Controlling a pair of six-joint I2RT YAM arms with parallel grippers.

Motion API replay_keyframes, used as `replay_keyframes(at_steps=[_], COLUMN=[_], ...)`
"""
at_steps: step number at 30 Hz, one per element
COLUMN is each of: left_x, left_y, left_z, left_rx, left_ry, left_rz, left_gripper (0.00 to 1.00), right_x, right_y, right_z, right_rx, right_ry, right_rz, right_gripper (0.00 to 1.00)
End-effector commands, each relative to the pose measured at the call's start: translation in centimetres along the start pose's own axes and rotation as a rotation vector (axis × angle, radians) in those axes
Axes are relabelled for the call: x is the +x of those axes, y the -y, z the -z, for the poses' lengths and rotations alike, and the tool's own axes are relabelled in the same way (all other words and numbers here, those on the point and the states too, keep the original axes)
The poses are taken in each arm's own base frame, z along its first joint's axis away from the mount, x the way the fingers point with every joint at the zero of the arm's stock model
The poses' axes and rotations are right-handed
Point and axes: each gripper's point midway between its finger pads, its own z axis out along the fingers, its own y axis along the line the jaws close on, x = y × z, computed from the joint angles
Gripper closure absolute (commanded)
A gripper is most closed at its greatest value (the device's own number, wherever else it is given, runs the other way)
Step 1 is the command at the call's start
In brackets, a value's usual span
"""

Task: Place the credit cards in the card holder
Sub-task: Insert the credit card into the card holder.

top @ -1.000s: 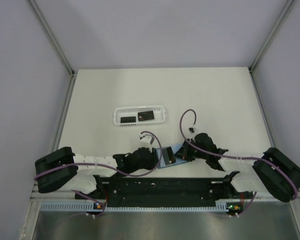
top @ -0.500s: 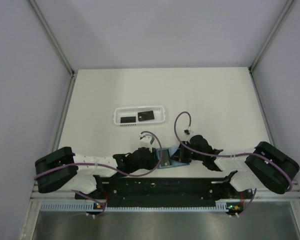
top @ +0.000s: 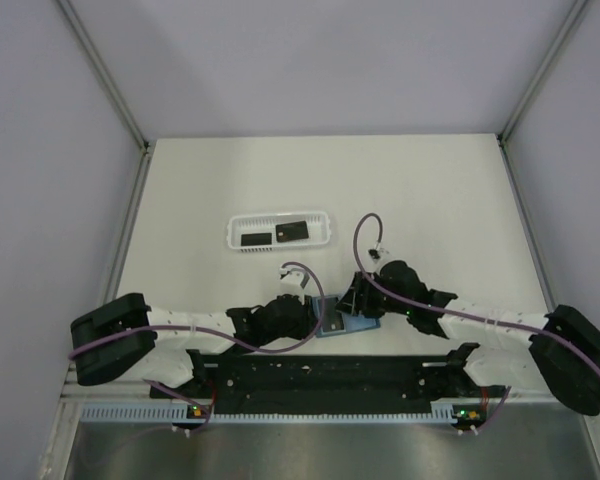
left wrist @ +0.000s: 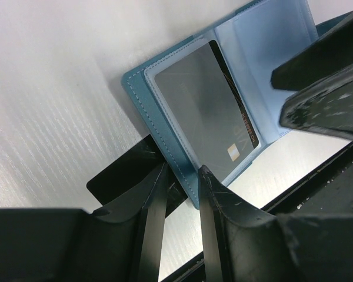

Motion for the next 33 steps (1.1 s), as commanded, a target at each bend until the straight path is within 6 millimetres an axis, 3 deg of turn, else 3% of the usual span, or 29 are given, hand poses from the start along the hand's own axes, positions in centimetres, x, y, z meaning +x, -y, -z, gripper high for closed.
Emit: replay_keyframes(at_steps=[1,5,9,12,18,22,25,33], left_x=[2.7,2.7,2.6,2.5,1.6,0.7,0.5,2.4], left_y=[-2.5,-2.6,-2.6,-2.6,-2.6,-2.6,-3.4,-5.7], left_z=[0.3,0.3,0.3,0.4,1.0,1.9,2.6,3.2], left_rx=[-0.08,-0.081,-0.081,-0.082,-0.088,-0.077,-0.091,-0.125], left_ry=[-0.097,-0.096,-0.094,-0.091,-0.056,-0.013,0.017,-0.012], left_rz=[-0.037,-0.037,-0.038,-0.041,-0.044,-0.021,0.001,0.037], left_gripper=[0.66,0.66,0.66,0.66,0.66,0.64,0.6,0.59], right_x=[-2.8,-4.5,-5.5,-5.2,-4.3,-3.8,-3.6,-3.1], right_y=[-0.6,0.2,2.5,2.8,-0.4,-2.6,-3.1,-5.1], right_z=[1.7,3.3,5.3,5.7,4.3,3.3,2.6,1.3], right_rx=[0.1,0.206,0.361,0.376,0.17,0.042,0.023,-0.013], right_ry=[0.06,0.112,0.167,0.156,0.12,0.09,0.067,0.03], right_rz=[0.108,0.141,0.123,0.117,0.139,0.136,0.133,0.174], right_gripper=[0.46,0.35,0.35,0.37,0.58,0.59,0.6,0.61])
